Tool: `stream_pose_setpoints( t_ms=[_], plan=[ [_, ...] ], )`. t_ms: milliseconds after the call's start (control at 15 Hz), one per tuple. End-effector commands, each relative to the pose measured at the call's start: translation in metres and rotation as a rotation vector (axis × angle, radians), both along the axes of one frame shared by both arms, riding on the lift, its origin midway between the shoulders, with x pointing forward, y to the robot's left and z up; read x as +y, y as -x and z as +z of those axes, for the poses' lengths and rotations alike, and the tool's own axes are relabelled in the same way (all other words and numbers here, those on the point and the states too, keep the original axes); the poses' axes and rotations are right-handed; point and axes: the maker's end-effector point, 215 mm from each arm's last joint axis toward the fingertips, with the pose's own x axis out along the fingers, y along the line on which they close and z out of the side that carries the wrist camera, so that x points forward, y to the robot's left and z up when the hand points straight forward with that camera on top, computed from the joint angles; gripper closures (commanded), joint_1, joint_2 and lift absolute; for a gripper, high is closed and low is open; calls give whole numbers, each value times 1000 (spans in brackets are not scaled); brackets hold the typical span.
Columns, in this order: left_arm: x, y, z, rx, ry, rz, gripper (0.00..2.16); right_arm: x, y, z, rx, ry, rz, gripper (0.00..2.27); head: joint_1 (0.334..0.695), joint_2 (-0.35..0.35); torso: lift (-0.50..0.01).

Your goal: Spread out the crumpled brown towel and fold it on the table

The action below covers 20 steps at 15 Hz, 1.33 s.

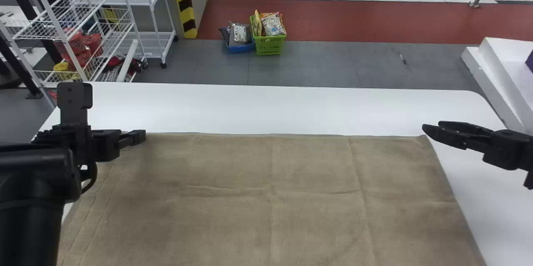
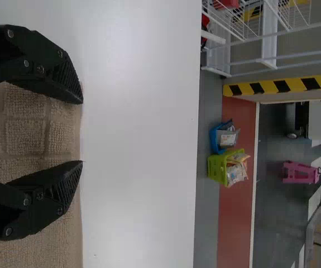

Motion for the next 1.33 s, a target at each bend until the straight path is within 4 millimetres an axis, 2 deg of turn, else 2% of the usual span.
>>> stream_pose_setpoints(
  t_ms=[0,200,267,333,400,467,533,667,1067,1267],
  plan=[
    [5,0,1,0,-8,3,728,0,-1,0,-3,7,1,380,695,1,-127],
    [10,1,-5,15,-13,5,751,1,-1,0,-4,8,4,380,695,8,-127],
    [11,2,-6,16,-15,12,974,2,0,-2,1,7,4,380,695,10,-127],
    [13,2,-6,15,-17,18,849,1,-1,-2,0,13,4,380,695,11,-127],
    [17,2,-4,13,-13,22,424,1,0,-2,3,11,4,380,695,13,-127],
    [20,3,-4,12,-14,27,394,2,0,-3,3,12,5,380,695,14,-127],
    [22,1,-1,6,-8,29,205,2,0,-3,4,12,5,380,695,17,-127],
    [26,2,0,6,-6,35,83,2,0,-5,6,12,5,380,695,21,-127],
    [50,6,-8,34,-13,57,100,1,3,-7,6,18,7,380,695,40,-127],
    [47,6,-9,31,17,46,218,4,2,-8,6,21,12,380,695,50,-127]
  ],
)
